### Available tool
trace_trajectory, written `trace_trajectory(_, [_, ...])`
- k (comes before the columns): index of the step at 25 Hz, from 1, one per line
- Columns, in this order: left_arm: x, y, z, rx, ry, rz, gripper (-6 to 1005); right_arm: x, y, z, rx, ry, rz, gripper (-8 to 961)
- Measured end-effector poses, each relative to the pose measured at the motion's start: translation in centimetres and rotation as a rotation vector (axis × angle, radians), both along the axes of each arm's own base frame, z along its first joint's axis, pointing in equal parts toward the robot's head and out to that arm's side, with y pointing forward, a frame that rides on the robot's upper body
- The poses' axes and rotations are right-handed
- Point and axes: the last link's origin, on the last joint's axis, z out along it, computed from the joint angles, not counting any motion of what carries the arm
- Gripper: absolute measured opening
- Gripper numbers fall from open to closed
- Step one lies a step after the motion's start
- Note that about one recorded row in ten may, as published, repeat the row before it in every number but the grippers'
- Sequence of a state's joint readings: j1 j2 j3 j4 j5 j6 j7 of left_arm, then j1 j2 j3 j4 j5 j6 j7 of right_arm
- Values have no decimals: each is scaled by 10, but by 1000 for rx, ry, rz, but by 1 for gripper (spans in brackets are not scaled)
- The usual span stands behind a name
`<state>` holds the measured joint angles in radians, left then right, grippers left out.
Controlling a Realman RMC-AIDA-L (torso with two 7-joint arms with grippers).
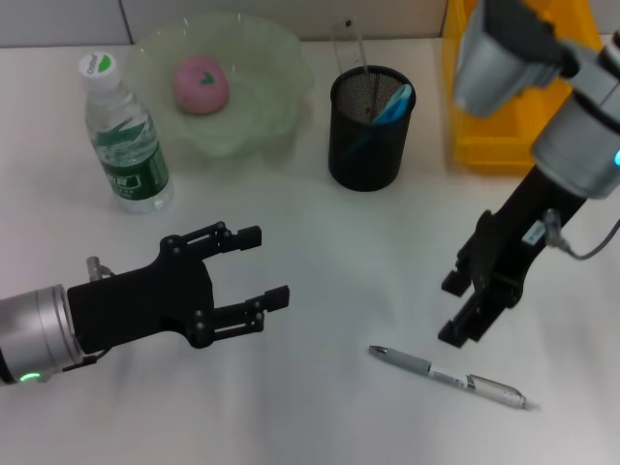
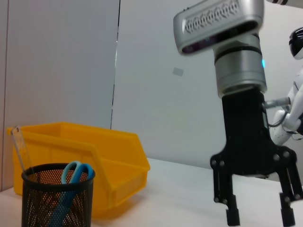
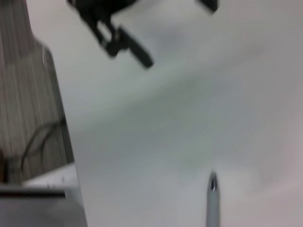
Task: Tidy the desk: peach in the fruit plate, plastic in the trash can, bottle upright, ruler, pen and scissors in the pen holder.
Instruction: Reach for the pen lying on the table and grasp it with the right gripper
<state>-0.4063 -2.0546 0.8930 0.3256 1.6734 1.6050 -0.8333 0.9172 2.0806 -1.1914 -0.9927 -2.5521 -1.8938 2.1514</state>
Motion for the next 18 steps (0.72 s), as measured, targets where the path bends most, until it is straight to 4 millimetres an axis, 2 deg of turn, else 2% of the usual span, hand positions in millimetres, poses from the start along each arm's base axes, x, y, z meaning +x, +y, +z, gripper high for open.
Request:
trace_trajectory(6, [-1,-1,-1,3,8,3,768,-5,-5,-24,-19,-133,75,705])
trace_trajectory(13, [-4,-1,-2,5,18,13,769,-11,-19,-45,-79,-190,133,704])
trace_trajectory(18, [-5,-1,-1,7,23,16,768,-9,-26,-56,-104,-231,172,703])
